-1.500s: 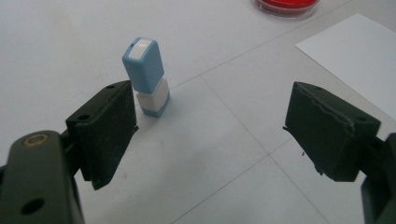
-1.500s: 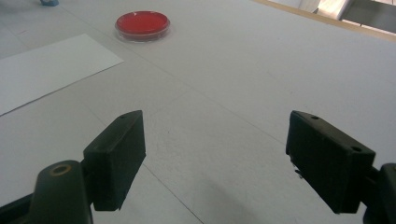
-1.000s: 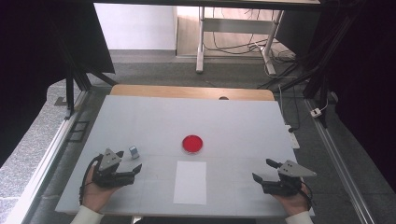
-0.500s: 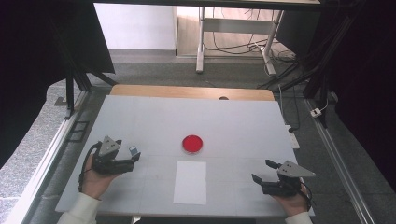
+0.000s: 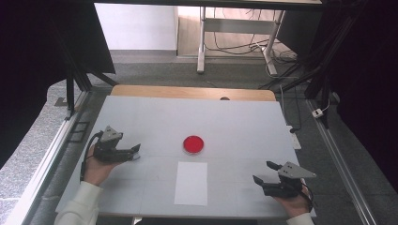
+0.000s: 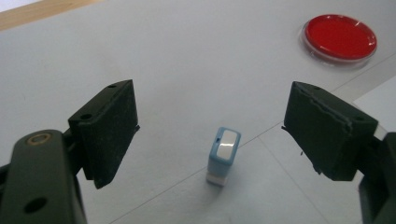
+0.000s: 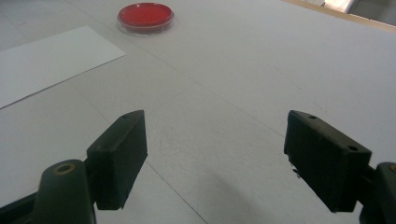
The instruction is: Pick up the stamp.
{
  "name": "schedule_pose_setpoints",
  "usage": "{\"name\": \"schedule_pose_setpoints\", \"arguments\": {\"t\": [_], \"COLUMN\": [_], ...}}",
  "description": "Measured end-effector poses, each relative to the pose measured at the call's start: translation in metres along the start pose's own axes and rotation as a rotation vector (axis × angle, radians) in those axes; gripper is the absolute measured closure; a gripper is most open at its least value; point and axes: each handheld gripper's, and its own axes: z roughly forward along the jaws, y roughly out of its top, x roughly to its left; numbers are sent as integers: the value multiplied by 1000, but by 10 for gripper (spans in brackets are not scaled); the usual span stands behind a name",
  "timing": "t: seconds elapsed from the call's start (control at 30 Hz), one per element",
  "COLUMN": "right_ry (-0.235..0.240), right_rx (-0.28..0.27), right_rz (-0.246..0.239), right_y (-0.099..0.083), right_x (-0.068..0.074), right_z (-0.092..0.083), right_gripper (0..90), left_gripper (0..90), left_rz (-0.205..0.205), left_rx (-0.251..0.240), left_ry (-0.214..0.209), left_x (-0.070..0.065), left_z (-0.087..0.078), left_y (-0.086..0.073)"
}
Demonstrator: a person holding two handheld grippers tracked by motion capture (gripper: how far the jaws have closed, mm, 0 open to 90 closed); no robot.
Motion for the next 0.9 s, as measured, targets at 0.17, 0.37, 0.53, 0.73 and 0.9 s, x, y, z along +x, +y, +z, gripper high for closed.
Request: {"name": "schedule_pose_setpoints", "arguments": {"t": [0.17,0.37,0.53,0.73,0.9], "right_ry": [-6,-6,-9,-4,-9], "right_rx": [7,14,19,19,21], "right_rz": [-3,-6,-6,-9,-9], "right_y": [0,-1,-1,-2,-2], "right_x": [0,0,-1,-1,-1], "right_z": [1,1,1,2,2], "right_gripper": [212,214,217,218,218], "left_gripper": [215,280,328,447,512], "left_rz": [21,61,79,110,123], "left_rx": [9,36,58,67,70], "left_ry": [-41,-58,-59,-58,-66], "left_x": [1,-1,-2,-3,-3], "left_z": [3,9,14,17,18], "left_y": [-7,-10,-13,-15,-16]}}
